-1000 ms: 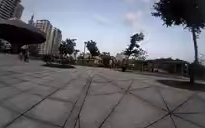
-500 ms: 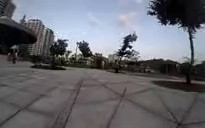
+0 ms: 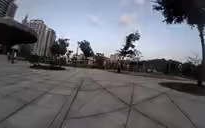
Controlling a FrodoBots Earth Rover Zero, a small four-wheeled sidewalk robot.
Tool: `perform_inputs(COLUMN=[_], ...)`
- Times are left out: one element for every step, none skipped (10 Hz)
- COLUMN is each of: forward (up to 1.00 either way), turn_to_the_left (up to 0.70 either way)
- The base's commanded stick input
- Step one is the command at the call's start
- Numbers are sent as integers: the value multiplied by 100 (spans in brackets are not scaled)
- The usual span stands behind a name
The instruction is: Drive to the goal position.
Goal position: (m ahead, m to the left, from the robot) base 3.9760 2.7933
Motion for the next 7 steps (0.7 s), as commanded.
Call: perform_inputs(forward=[100,100,100,100,100,100,100], turn_to_the_left=[0,0,0,0,1,5,13])
